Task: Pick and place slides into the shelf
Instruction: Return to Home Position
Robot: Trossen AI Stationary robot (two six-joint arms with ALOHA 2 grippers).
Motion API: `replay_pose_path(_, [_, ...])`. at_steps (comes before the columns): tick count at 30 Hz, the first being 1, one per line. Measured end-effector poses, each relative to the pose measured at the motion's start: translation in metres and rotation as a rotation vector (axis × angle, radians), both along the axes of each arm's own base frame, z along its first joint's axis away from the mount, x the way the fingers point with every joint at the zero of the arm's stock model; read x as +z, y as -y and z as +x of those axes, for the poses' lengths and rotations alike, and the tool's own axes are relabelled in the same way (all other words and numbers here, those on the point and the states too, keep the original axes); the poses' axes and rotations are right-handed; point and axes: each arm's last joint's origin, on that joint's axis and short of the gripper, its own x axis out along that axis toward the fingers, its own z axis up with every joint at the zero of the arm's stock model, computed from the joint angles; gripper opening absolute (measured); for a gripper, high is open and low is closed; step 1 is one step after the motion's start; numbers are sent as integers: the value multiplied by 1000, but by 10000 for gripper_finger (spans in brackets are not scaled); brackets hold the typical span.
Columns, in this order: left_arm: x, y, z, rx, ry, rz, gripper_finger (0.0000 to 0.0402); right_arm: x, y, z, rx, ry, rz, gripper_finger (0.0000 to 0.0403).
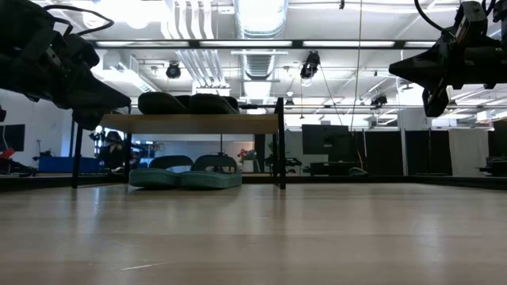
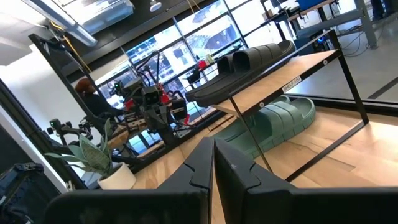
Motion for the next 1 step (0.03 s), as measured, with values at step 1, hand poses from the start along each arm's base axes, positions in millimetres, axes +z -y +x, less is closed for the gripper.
replay_pose_path(1, [0, 0, 0, 0, 0, 0, 0, 0, 0, 0, 0, 0, 0, 9])
